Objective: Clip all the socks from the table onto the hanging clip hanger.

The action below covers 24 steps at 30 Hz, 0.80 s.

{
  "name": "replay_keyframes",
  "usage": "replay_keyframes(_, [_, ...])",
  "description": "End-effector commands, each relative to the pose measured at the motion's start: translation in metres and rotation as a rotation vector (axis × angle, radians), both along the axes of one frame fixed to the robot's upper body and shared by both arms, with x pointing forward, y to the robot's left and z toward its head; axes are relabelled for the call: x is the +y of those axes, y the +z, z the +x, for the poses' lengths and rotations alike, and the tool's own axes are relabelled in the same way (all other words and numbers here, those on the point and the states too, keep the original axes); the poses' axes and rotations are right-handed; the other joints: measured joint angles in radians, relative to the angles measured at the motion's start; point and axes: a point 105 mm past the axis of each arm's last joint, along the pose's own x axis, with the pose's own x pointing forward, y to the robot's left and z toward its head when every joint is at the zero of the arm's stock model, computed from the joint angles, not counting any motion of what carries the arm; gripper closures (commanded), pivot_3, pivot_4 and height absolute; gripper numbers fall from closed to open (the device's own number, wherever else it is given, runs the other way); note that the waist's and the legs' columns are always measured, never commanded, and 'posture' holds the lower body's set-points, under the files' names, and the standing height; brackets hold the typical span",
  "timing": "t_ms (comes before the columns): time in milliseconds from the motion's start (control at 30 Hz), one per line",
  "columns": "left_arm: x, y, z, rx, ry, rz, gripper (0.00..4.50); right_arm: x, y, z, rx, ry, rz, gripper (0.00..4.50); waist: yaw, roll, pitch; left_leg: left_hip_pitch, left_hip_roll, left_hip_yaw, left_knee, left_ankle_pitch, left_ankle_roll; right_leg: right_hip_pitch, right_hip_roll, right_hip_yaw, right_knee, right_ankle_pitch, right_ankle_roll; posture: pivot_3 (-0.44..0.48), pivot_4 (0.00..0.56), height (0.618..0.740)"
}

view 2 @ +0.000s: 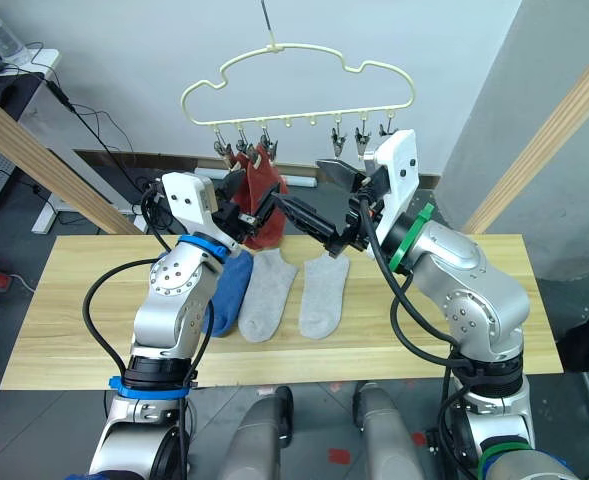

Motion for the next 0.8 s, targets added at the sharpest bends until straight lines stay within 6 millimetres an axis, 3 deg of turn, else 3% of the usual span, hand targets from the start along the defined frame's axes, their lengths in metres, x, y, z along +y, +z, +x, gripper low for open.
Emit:
replay_keyframes(33, [-0.006, 0.012, 0.0, -0.062, -0.006, -0.005, 1.17, 0.0, 0.012, -0.004, -0.062, 0.008, 0.02, 0.0, 0.0, 0.0, 0.0, 0.0, 0.0, 0.0, 0.0, 0.0, 0.0, 0.0, 0.0, 0.0, 0.0, 0.0, 0.0, -0.072, 0.323, 0.74])
replay_keyframes(167, [-0.014, 0.015, 0.005, -0.075, -0.026, -0.01, 1.17, 0.0, 0.015, -0.003, -0.073, 0.004, 0.024, 0.0, 0.0, 0.0, 0.0, 0.0, 0.0, 0.0, 0.0, 0.0, 0.0, 0.0, 0.0, 0.0, 0.0, 0.0, 0.0, -0.078, 0.317, 0.74])
replay_keyframes(800, [-0.018, 0.028, 0.028, -0.113, -0.012, -0.017, 1.17, -0.001, 0.018, -0.002, -0.1, -0.026, 0.026, 0.0, -0.005, -0.001, -0.001, 0.0, 0.0, 0.0, 0.001, 0.0, 0.0, 0.0, 0.0, 0.0, 0.0, 0.0, 0.0, -0.097, 0.308, 0.74])
